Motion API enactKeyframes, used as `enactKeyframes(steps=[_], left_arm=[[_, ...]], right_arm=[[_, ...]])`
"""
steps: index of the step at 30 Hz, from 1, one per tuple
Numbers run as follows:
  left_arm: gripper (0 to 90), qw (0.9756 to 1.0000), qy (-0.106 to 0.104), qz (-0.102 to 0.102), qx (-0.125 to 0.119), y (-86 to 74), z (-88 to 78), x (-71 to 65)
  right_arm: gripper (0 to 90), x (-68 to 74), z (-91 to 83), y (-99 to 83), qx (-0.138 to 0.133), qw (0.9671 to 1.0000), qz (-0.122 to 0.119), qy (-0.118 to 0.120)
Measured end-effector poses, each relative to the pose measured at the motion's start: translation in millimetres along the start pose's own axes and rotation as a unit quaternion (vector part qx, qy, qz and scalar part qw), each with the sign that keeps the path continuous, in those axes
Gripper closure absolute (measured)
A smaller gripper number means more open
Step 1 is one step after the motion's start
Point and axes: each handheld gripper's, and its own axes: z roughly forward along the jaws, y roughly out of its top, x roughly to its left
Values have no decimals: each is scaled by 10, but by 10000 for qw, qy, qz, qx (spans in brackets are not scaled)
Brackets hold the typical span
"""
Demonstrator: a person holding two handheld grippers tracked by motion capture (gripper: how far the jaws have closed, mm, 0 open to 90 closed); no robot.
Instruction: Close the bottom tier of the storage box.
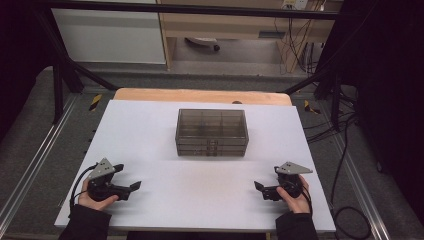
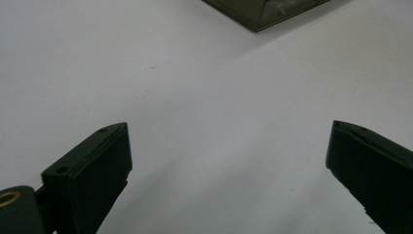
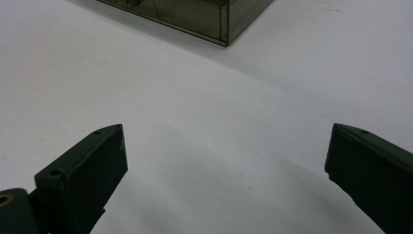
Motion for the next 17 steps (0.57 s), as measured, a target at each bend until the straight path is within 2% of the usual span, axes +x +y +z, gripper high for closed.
enactKeyframes(steps=[8,17], left_arm=[[21,10000,-20,0,11,0,4,-4],[21,10000,-51,1,40,0,11,-6]], right_arm=[[21,-75,-31,-28,-14,10000,34,-9],[20,-85,-36,-34,7,10000,67,-17]])
